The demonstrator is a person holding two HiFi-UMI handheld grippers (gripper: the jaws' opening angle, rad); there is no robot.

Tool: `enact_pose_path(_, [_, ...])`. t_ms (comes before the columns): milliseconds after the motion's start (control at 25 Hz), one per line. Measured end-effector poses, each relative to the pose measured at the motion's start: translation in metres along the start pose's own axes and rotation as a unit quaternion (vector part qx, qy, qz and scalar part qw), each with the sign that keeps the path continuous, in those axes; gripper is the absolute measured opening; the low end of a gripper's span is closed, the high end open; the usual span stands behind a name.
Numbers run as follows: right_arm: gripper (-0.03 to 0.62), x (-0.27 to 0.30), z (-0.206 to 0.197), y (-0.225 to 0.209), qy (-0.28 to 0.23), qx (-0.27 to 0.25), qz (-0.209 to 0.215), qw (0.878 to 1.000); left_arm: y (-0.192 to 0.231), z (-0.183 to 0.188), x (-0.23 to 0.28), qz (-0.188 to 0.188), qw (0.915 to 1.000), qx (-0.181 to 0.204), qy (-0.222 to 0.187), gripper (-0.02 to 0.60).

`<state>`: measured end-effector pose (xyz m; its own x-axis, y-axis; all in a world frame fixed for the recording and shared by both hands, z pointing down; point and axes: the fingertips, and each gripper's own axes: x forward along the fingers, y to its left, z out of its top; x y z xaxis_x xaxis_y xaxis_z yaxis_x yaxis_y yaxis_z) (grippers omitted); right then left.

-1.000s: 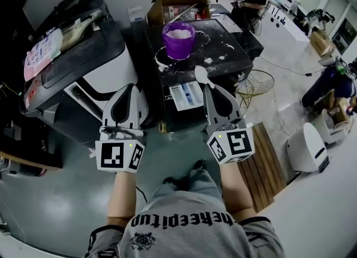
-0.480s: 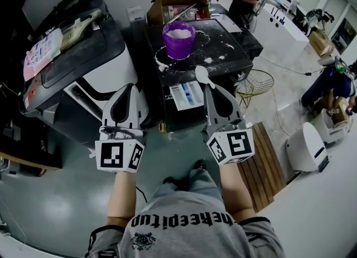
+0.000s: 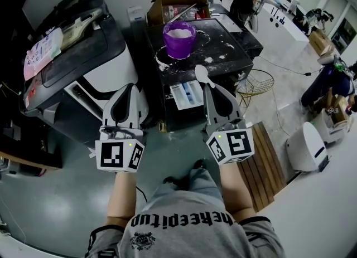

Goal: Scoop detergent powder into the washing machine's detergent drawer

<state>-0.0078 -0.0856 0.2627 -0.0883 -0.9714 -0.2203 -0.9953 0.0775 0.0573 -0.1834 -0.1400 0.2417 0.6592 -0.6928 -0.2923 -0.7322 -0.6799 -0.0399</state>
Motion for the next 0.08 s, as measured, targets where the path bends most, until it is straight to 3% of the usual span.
enact_pose_path(80, [0.005,-0.0012,0.0002,0.0004,0.0,0.0,0.0,1.0,-0.0006,0.0003,-0.0013,0.0,1.0,0.0,0.0,0.005])
